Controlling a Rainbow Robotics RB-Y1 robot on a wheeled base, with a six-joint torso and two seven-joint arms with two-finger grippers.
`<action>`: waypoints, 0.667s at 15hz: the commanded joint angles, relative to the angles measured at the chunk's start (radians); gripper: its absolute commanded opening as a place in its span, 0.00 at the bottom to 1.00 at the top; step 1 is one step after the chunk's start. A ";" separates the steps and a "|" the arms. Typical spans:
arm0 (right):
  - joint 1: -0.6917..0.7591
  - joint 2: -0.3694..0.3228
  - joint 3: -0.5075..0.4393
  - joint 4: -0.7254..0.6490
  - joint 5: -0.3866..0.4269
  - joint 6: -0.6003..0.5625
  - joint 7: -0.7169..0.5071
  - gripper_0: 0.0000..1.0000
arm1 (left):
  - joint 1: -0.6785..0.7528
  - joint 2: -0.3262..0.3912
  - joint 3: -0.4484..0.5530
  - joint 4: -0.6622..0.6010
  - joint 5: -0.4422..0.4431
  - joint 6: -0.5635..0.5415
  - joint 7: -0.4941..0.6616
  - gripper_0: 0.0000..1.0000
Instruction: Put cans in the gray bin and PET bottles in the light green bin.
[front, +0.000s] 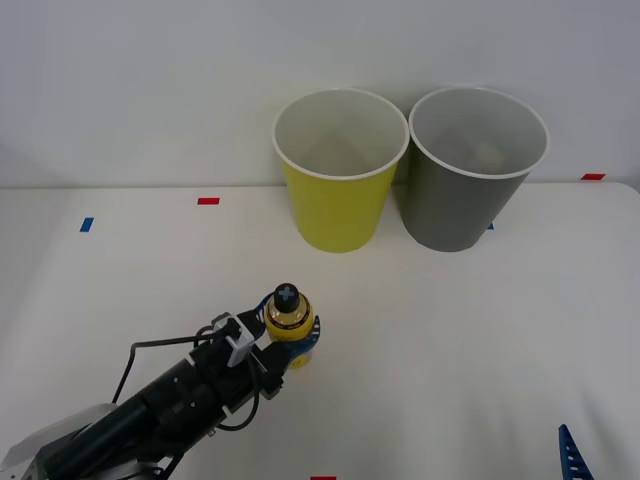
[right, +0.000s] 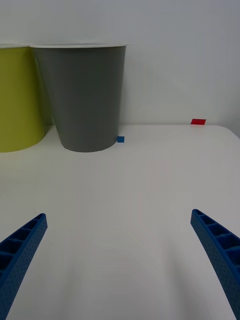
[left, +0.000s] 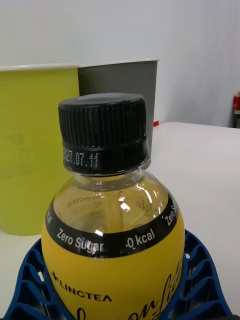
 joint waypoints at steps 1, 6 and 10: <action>0.000 0.000 0.000 0.000 0.000 0.000 0.000 1.00 | 0.001 0.015 0.055 -0.088 0.003 0.139 0.019 0.00; 0.000 0.000 0.000 0.000 0.000 0.000 0.000 1.00 | 0.001 0.035 0.144 -0.234 0.004 0.341 0.041 0.00; 0.000 0.000 0.000 0.000 0.000 0.000 0.000 1.00 | 0.009 0.039 0.239 -0.372 0.003 0.554 0.042 0.00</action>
